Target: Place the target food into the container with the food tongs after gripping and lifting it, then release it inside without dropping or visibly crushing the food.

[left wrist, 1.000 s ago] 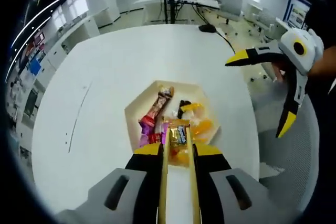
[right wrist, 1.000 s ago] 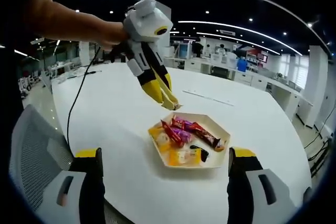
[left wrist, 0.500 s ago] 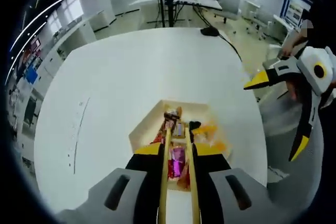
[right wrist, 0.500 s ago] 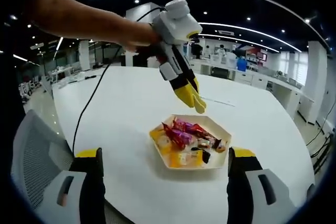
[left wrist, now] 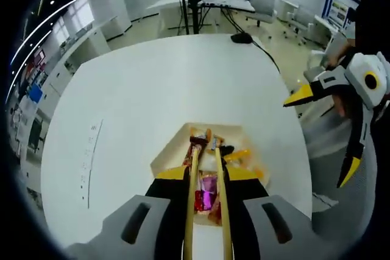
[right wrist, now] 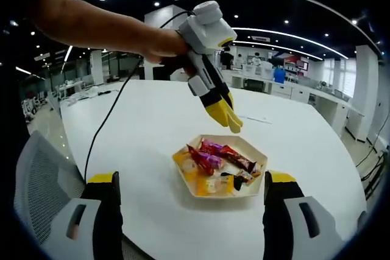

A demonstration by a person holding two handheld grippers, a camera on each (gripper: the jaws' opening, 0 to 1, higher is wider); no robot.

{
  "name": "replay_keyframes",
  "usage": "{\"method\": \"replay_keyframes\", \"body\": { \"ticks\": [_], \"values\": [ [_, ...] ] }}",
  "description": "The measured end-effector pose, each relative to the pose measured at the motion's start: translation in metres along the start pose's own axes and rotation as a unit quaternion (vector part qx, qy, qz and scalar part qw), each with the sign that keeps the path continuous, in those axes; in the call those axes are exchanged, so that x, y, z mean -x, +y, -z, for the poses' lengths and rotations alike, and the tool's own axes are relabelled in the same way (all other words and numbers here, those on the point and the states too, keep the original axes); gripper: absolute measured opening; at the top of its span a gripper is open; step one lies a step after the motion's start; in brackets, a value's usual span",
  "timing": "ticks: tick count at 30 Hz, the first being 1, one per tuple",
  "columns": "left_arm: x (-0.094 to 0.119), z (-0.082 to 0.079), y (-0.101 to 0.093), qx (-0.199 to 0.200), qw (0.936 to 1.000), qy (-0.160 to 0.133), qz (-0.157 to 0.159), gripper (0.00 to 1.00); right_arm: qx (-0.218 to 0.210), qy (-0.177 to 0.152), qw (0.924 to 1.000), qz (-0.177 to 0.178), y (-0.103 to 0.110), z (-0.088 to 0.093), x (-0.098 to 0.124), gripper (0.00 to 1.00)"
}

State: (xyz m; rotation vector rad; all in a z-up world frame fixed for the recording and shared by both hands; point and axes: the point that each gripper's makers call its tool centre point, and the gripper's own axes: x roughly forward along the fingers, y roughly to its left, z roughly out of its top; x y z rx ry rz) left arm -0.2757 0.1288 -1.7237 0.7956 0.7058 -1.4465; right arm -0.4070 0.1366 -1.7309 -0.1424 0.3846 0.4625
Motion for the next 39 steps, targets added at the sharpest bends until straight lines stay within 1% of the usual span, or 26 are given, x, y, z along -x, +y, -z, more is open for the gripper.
{"method": "replay_keyframes", "body": {
  "ticks": [2, 5, 10, 13, 14, 15, 16, 17, 18, 19, 20, 21, 23, 24, 26, 29, 30, 32, 33, 34, 35, 36, 37, 38, 39],
  "values": [
    [0.006, 0.003, -0.001, -0.007, 1.0, -0.005, -0.003, 0.18, 0.003, 0.001, 1.0, -0.001, 0.001, 0.0, 0.0, 0.96],
    [0.019, 0.007, -0.005, -0.007, 0.9998, -0.017, -0.001, 0.18, 0.006, 0.003, 1.0, -0.004, 0.002, 0.001, -0.001, 0.95],
    [0.045, 0.019, -0.011, 0.002, 0.9993, -0.035, -0.007, 0.18, 0.012, 0.007, 0.9999, -0.008, 0.005, 0.002, -0.002, 0.94],
    [0.061, 0.025, -0.018, 0.008, 0.9988, -0.049, -0.005, 0.18, 0.02, 0.01, 0.9997, -0.013, 0.008, 0.002, -0.002, 0.92],
    [0.068, 0.025, -0.025, -0.004, 0.9978, -0.065, 0.003, 0.18, 0.019, 0.009, 0.9997, -0.015, 0.008, 0.002, -0.002, 0.92],
    [0.072, 0.029, -0.027, 0.007, 0.998, -0.062, 0.002, 0.18, 0.015, 0.005, 0.9997, -0.018, 0.008, 0.001, -0.002, 0.92],
    [0.078, 0.034, -0.028, 0.008, 0.9981, -0.06, -0.008, 0.18, 0.005, 0.0, 0.9997, -0.025, 0.009, -0.001, -0.002, 0.92],
    [0.082, 0.038, -0.03, 0.012, 0.998, -0.061, -0.012, 0.18, -0.005, -0.002, 0.9995, -0.032, 0.01, -0.001, -0.002, 0.92],
    [0.087, 0.039, -0.032, 0.016, 0.9974, -0.069, -0.013, 0.19, -0.009, -0.001, 0.9993, -0.037, 0.01, 0.0, -0.002, 0.93],
    [0.092, 0.045, -0.033, 0.03, 0.9966, -0.075, -0.018, 0.19, -0.015, 0.001, 0.9987, -0.049, 0.014, 0.0, -0.004, 0.94],
    [0.096, 0.049, -0.035, 0.029, 0.9967, -0.073, -0.022, 0.19, -0.019, -0.001, 0.9983, -0.056, 0.017, 0.0, -0.004, 0.94],
    [0.101, 0.054, -0.039, 0.032, 0.996, -0.08, -0.025, 0.19, -0.019, -0.006, 0.9977, -0.064, 0.022, -0.002, -0.004, 0.93],
    [0.11, 0.06, -0.044, 0.05, 0.9938, -0.095, -0.027, 0.19, -0.005, -0.003, 0.9975, -0.071, 0.027, -0.003, -0.004, 0.93],
    [0.115, 0.066, -0.045, 0.06, 0.9925, -0.1, -0.037, 0.19, -0.002, -0.004, 0.9969, -0.079, 0.031, -0.003, -0.005, 0.93],
    [0.124, 0.076, -0.049, 0.072, 0.991, -0.105, -0.041, 0.19, 0.006, 0.003, 0.9956, -0.093, 0.037, 0.0, -0.006, 0.93],
    [0.133, 0.084, -0.054, 0.068, 0.9906, -0.111, -0.042, 0.19, -0.008, 0.001, 0.9952, -0.098, 0.036, -0.003, -0.007, 0.97],
    [0.138, 0.086, -0.055, 0.062, 0.9907, -0.114, -0.043, 0.2, -0.011, -0.001, 0.9955, -0.095, 0.033, -0.004, -0.007, 0.97],
    [0.147, 0.088, -0.057, 0.064, 0.9903, -0.117, -0.04, 0.2, -0.016, 0.011, 0.9952, -0.096, 0.034, -0.007, -0.003, 0.91],
    [0.151, 0.087, -0.059, 0.06, 0.9903, -0.119, -0.039, 0.2, -0.007, 0.019, 0.9945, -0.103, 0.038, -0.012, -0.002, 0.91],
    [0.158, 0.087, -0.061, 0.054, 0.9902, -0.123, -0.038, 0.2, -0.004, 0.012, 0.994, -0.109, 0.041, -0.02, -0.001, 0.92],
    [0.162, 0.087, -0.062, 0.051, 0.9898, -0.128, -0.038, 0.2, 0.011, -0.011, 0.9922, -0.124, 0.047, -0.038, -0.001, 0.92],
    [0.167, 0.087, -0.064, 0.053, 0.9889, -0.135, -0.035, 0.2, 0.018, -0.012, 0.9913, -0.13, 0.05, -0.044, -0.001, 0.91],
    [0.17, 0.088, -0.066, 0.051, 0.9885, -0.138, -0.034, 0.2, 0.029, -0.007, 0.9886, -0.148, 0.058, -0.052, -0.002, 0.91],
    [0.173, 0.089, -0.068, 0.049, 0.9883, -0.14, -0.034, 0.2, 0.035, -0.008, 0.987, -0.157, 0.062, -0.059, -0.003, 0.89],
    [0.176, 0.091, -0.071, 0.046, 0.9881, -0.143, -0.034, 0.2, 0.04, -0.019, 0.9862, -0.16, 0.064, -0.069, -0.005, 0.88]
  ]
}}
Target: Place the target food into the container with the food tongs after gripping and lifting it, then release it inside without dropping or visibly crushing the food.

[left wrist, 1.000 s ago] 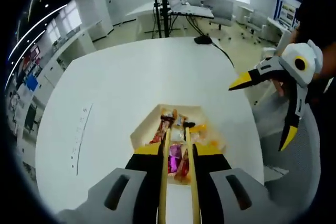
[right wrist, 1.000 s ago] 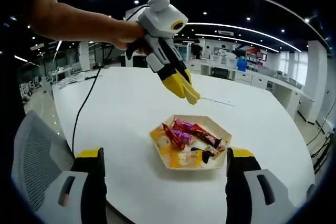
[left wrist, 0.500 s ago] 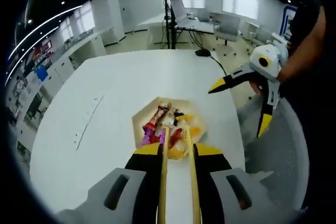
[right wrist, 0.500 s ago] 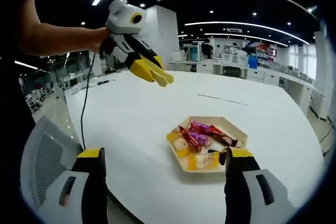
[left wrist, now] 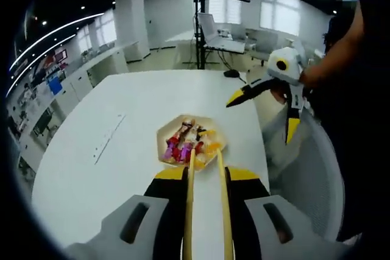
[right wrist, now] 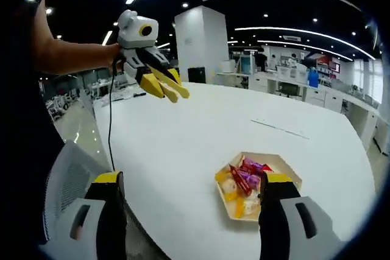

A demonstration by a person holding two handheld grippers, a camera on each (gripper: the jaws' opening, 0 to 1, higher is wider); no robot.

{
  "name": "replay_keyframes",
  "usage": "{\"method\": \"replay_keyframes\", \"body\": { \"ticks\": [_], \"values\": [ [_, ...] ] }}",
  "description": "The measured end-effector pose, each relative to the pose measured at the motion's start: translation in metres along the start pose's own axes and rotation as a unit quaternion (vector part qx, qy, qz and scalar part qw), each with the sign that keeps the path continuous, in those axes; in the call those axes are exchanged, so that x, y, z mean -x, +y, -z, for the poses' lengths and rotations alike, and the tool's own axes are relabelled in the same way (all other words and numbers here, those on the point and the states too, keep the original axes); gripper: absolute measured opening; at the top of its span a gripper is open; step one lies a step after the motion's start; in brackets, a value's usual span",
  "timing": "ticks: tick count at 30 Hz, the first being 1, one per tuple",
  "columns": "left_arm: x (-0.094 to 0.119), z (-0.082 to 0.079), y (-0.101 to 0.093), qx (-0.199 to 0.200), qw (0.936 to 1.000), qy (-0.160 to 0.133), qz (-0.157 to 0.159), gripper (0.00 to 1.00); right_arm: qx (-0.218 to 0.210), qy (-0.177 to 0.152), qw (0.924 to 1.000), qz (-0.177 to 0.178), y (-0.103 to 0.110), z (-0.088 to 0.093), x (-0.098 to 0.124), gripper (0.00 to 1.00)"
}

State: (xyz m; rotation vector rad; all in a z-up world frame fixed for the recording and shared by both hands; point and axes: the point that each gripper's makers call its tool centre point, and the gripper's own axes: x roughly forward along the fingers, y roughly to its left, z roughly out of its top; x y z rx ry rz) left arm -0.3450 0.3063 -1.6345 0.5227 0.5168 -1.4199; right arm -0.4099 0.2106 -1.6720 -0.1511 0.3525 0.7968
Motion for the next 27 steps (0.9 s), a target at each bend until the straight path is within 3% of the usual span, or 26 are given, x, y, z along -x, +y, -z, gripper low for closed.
{"method": "replay_keyframes", "body": {
  "ticks": [2, 4, 8, 11, 18, 27],
  "values": [
    [0.006, 0.0, -0.005, -0.006, 0.9999, -0.008, 0.005, 0.2, 0.0, -0.023, 0.9992, -0.033, 0.008, -0.024, -0.008, 0.83],
    [0.01, 0.003, -0.007, -0.004, 0.9999, -0.014, 0.007, 0.2, -0.003, -0.016, 0.9974, -0.07, 0.017, -0.037, -0.014, 0.73],
    [0.017, 0.007, -0.014, -0.01, 0.9994, -0.031, 0.013, 0.2, 0.061, -0.016, 0.9927, -0.103, 0.029, -0.073, -0.032, 0.62],
    [0.025, -0.001, -0.023, -0.022, 0.9978, -0.057, 0.026, 0.2, 0.101, -0.016, 0.9861, -0.131, 0.04, -0.095, -0.041, 0.56],
    [0.037, -0.011, -0.036, -0.018, 0.996, -0.08, 0.035, 0.2, 0.123, -0.012, 0.9771, -0.173, 0.051, -0.111, -0.049, 0.46],
    [0.037, -0.021, -0.041, -0.015, 0.9945, -0.098, 0.034, 0.21, 0.132, -0.008, 0.9675, -0.216, 0.055, -0.105, -0.049, 0.3]
  ]
}}
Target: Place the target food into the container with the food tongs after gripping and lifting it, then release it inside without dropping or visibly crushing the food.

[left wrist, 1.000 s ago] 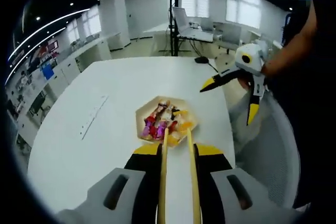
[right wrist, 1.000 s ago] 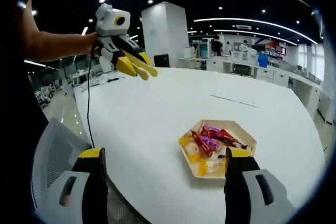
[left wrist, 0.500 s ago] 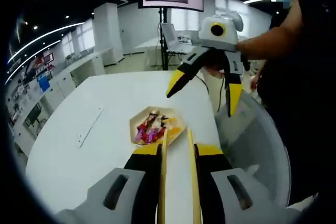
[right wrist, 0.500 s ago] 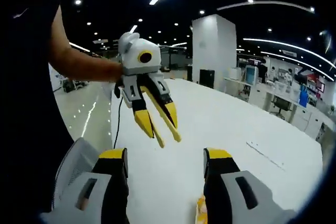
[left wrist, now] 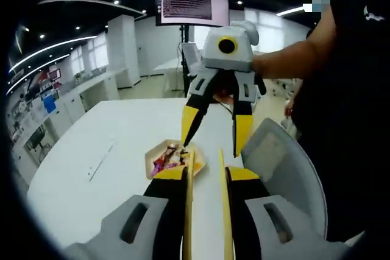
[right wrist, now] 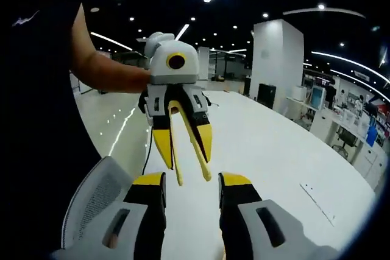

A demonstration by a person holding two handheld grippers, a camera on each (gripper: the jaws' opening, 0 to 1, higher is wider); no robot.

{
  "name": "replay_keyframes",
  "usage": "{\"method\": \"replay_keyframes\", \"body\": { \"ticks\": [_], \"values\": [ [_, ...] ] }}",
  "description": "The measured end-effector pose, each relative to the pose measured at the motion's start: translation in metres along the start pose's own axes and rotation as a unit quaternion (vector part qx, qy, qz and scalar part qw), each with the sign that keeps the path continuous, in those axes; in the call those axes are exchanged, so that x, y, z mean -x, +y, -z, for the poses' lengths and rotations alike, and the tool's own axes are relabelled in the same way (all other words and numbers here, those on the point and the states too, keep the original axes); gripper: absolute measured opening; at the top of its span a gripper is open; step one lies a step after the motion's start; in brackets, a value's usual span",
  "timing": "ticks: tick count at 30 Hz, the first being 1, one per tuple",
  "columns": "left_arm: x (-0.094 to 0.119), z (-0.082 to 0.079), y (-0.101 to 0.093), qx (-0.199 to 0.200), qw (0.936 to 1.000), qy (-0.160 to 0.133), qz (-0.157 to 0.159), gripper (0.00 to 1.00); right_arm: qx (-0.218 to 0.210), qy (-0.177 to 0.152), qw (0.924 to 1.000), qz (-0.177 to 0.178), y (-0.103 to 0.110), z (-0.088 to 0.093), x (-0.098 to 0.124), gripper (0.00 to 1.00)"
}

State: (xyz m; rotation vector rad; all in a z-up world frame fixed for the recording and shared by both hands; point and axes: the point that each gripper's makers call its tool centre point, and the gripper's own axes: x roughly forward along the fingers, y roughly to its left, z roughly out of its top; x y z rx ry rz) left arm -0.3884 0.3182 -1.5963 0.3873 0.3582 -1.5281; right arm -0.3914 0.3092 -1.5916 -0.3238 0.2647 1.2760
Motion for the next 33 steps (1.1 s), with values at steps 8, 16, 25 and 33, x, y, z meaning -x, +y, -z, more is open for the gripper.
{"method": "replay_keyframes", "body": {
  "ticks": [8, 16, 25, 33],
  "values": [
    [-0.009, 0.0, -0.005, 0.0, 0.9999, -0.002, 0.015, 0.21, 0.003, 0.016, 0.9996, -0.022, 0.001, 0.01, -0.006, 0.26],
    [-0.007, 0.002, -0.003, 0.004, 0.9999, -0.004, 0.014, 0.21, -0.002, 0.02, 0.9992, -0.034, 0.001, 0.01, -0.012, 0.23],
    [0.001, 0.0, -0.002, -0.007, 0.9998, -0.016, 0.005, 0.19, 0.015, 0.028, 0.9988, -0.038, 0.002, 0.002, -0.016, 0.14],
    [0.007, -0.007, -0.001, -0.023, 0.9995, -0.021, -0.003, 0.19, 0.013, 0.034, 0.9988, -0.034, 0.005, -0.012, -0.008, 0.03]
  ]
}}
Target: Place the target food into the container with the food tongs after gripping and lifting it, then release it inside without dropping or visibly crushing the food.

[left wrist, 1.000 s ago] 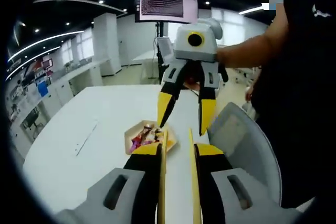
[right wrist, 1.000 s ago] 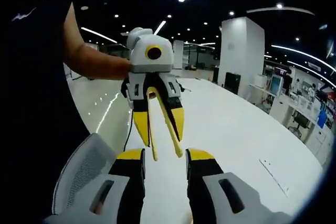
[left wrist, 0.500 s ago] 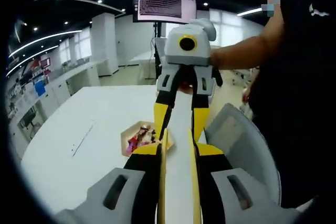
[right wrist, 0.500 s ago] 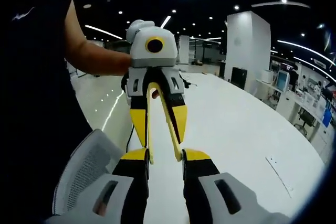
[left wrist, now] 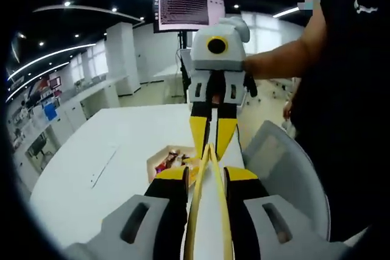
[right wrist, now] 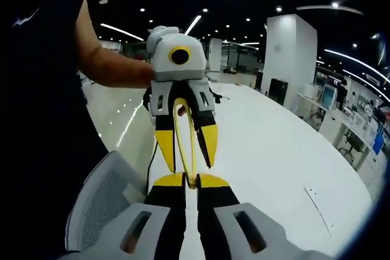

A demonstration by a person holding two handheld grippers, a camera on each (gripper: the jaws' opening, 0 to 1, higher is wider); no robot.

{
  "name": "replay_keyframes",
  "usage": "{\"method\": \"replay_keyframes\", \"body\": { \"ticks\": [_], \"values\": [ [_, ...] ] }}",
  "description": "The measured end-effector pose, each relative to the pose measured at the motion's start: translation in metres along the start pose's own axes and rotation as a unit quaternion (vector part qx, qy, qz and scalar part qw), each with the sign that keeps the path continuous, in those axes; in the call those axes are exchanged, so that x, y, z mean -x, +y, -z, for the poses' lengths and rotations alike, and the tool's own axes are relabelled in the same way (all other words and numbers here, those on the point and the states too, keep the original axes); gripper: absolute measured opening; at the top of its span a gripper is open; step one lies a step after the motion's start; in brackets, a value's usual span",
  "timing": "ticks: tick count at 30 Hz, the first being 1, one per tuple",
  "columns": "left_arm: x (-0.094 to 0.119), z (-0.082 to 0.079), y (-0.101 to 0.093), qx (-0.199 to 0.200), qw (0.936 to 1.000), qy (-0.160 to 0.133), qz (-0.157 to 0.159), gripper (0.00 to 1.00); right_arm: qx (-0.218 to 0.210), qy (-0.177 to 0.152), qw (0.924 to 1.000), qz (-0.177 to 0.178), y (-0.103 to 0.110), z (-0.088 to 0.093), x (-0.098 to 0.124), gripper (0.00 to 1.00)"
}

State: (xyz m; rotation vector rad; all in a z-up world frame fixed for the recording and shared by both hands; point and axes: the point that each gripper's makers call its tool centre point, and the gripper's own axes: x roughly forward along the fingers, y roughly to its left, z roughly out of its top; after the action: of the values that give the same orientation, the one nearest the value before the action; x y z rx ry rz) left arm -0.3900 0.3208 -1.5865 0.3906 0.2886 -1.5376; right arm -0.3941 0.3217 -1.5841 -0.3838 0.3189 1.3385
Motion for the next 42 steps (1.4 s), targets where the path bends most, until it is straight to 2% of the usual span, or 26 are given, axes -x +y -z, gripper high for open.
{"method": "replay_keyframes", "body": {
  "ticks": [5, 7, 10, 13, 20, 26, 28, 30, 33, 35, 39, 42],
  "values": [
    [0.001, -0.004, 0.001, -0.005, 1.0, -0.004, -0.001, 0.2, -0.001, -0.001, 1.0, 0.003, 0.001, -0.004, 0.002, 0.03],
    [0.001, -0.004, -0.001, -0.021, 0.9998, -0.002, 0.003, 0.2, -0.001, 0.0, 1.0, 0.003, 0.003, -0.004, 0.003, 0.02],
    [0.004, 0.003, -0.007, -0.025, 0.9993, 0.019, 0.018, 0.19, 0.001, -0.001, 1.0, 0.0, 0.008, -0.007, 0.003, 0.02],
    [0.007, 0.004, -0.007, -0.022, 0.9994, 0.019, 0.017, 0.18, 0.004, 0.0, 1.0, 0.002, 0.008, -0.01, 0.004, 0.02],
    [0.023, 0.004, 0.004, -0.018, 0.9997, 0.014, -0.005, 0.2, 0.003, 0.011, 0.9999, 0.012, 0.003, -0.004, 0.009, 0.02],
    [0.031, 0.022, 0.004, -0.014, 0.9991, 0.039, -0.009, 0.19, -0.002, 0.009, 0.9998, 0.018, 0.001, -0.004, 0.015, 0.01],
    [0.027, 0.032, 0.003, 0.005, 0.9988, 0.047, -0.009, 0.2, -0.004, 0.007, 0.9998, 0.02, 0.001, -0.004, 0.015, 0.01],
    [0.022, 0.041, -0.002, 0.008, 0.9985, 0.053, -0.002, 0.23, -0.005, 0.007, 0.9998, 0.02, 0.001, -0.005, 0.015, 0.01],
    [0.021, 0.053, 0.001, 0.005, 0.9975, 0.068, -0.02, 0.22, -0.005, 0.008, 0.9998, 0.017, 0.002, -0.005, 0.014, 0.01],
    [0.023, 0.055, 0.002, 0.016, 0.9976, 0.064, -0.02, 0.19, -0.005, 0.008, 0.9998, 0.016, 0.003, -0.005, 0.015, 0.01],
    [0.025, 0.065, 0.006, 0.018, 0.9968, 0.076, -0.021, 0.2, -0.014, -0.008, 0.9997, 0.016, 0.003, -0.012, 0.019, 0.01],
    [0.027, 0.061, 0.006, 0.015, 0.9973, 0.068, -0.023, 0.15, -0.017, -0.011, 0.9996, 0.019, 0.002, -0.01, 0.02, 0.01]
  ]
}}
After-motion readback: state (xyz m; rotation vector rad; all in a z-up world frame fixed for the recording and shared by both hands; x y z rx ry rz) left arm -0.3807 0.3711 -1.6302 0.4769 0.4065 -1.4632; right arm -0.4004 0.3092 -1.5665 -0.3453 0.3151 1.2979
